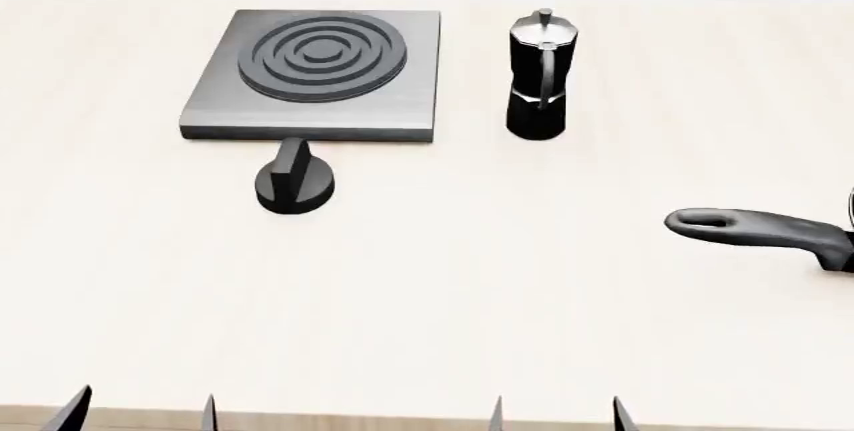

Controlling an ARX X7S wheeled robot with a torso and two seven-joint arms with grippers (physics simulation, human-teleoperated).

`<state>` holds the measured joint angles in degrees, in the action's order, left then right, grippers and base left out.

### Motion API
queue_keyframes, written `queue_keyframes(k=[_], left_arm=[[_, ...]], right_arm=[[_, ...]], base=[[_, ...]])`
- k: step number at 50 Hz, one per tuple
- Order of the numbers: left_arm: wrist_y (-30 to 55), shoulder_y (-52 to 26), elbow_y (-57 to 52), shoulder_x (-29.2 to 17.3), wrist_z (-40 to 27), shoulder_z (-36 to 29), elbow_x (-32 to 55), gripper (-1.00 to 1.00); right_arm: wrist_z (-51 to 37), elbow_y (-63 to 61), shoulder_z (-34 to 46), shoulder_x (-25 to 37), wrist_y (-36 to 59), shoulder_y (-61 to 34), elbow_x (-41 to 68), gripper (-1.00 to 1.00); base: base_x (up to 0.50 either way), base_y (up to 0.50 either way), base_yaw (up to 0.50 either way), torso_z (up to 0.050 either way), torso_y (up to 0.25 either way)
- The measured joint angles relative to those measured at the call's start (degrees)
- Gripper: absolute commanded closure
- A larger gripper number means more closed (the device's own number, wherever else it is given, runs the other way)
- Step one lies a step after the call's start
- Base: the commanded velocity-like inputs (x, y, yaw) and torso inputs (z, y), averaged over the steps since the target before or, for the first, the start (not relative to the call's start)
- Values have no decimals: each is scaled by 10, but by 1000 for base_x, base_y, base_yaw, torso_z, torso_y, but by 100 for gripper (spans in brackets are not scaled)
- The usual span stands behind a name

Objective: Put the moka pot on the stove.

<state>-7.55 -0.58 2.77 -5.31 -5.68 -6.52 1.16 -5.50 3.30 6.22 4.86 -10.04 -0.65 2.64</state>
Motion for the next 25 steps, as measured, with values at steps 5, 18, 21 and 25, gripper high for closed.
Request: queue_keyframes(k=[5, 18, 21, 25], left_arm=[[27, 2, -10, 10, 5, 13, -14, -100], [63, 5, -23, 18, -1, 23, -14, -100], [65, 5, -24, 16, -1, 21, -13, -100], [66, 5, -24, 13, -3, 17, -13, -100]], right_arm=[[9, -1, -10, -9, 4, 0, -13, -100], [20, -19, -15, -10, 28, -1, 0, -100], [25, -24, -13, -7, 27, -1, 5, -100], [30, -29, -8, -3, 22, 1, 10, -100]], base=[[0, 0, 0, 0, 0], [0, 0, 0, 0, 0], [0, 0, 0, 0, 0], [203, 0, 0, 0, 0]])
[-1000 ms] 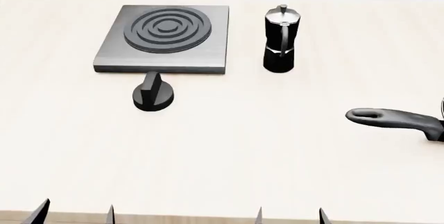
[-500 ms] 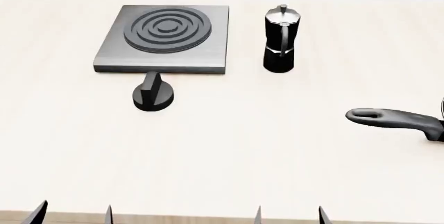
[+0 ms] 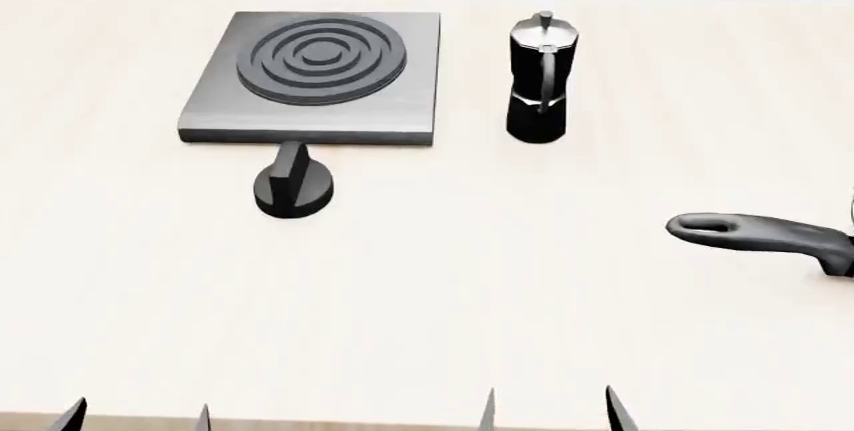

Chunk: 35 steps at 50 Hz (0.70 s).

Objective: Put the moka pot on the stove.

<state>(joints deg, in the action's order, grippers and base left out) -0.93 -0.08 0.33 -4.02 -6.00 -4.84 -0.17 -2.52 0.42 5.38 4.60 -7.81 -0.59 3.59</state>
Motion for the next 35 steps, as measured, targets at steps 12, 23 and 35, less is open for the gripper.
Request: queue_keyframes(k=[12, 23, 35], left_arm=[[-6, -1, 2, -11, -7, -13, -2, -100], [-15, -3, 5, -19, -12, -23, 3, -100], [-21, -4, 8, -26, -18, -32, 8, -100]], right_arm=[[2, -4, 11, 11, -8, -2, 8, -100], [-5, 2, 18, 17, -11, -4, 15, -100], [-13, 0, 25, 24, -6, -4, 22, -100]], base=[[228, 0, 0, 0, 0], [233, 0, 0, 0, 0], [232, 0, 0, 0, 0]])
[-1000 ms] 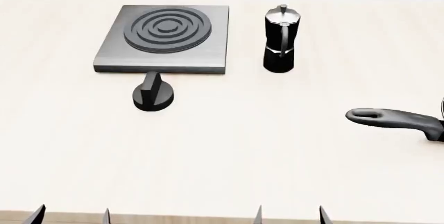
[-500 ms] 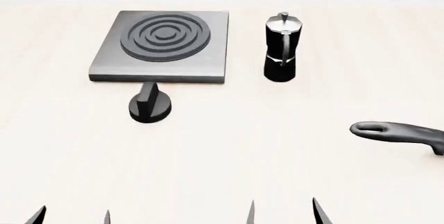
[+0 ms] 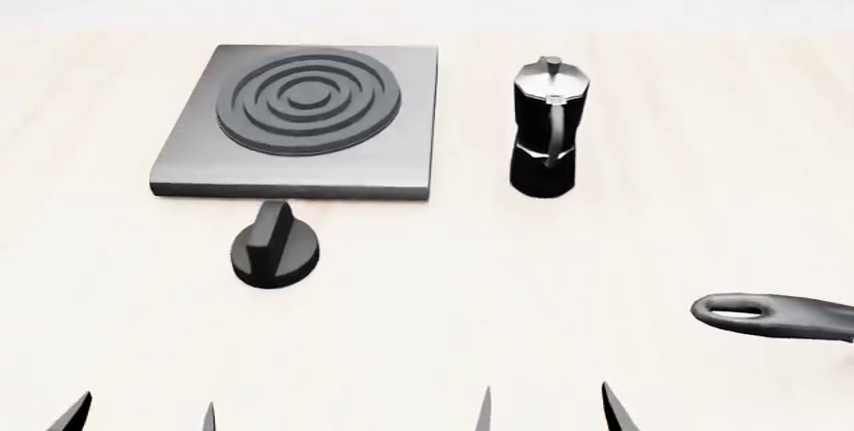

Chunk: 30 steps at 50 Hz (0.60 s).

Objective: Put the moka pot on the stove.

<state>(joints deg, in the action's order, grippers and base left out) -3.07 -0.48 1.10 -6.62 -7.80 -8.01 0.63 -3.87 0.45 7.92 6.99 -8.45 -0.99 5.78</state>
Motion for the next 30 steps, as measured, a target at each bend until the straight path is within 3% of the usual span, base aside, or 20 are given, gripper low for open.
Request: queue_keyframes(k=[30], left_arm=[[-13, -2, 5, -13, -14, -16, 13, -100]], right_arm=[[-15, 13, 14, 12, -5, -6, 16, -100]], base=[[232, 0, 0, 0, 0]])
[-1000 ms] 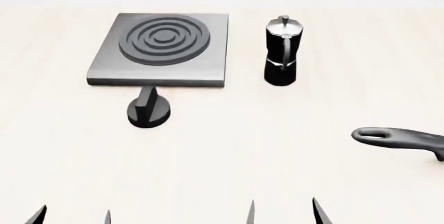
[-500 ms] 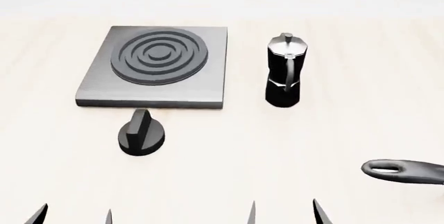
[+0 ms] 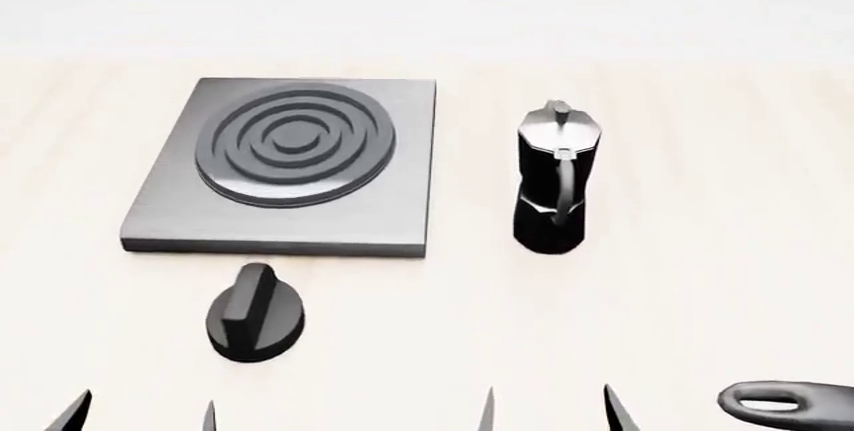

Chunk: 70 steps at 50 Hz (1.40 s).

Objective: Put the moka pot on the stove.

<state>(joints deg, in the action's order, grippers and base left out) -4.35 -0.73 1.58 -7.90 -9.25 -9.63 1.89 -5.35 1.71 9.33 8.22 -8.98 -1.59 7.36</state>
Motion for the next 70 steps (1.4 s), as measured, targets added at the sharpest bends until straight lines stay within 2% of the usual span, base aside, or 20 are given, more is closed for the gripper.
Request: queue_keyframes(k=[52, 70], left_arm=[[-11, -4, 4, -19, -14, -24, 18, -100], [-10, -5, 4, -24, -19, -30, 23, -100]], right_arm=[[-19, 6, 23, 16, -4, -5, 17, -100], [-25, 10, 28, 23, -24, 1, 18, -100]], base=[[232, 0, 0, 0, 0], [3, 0, 0, 0, 0]])
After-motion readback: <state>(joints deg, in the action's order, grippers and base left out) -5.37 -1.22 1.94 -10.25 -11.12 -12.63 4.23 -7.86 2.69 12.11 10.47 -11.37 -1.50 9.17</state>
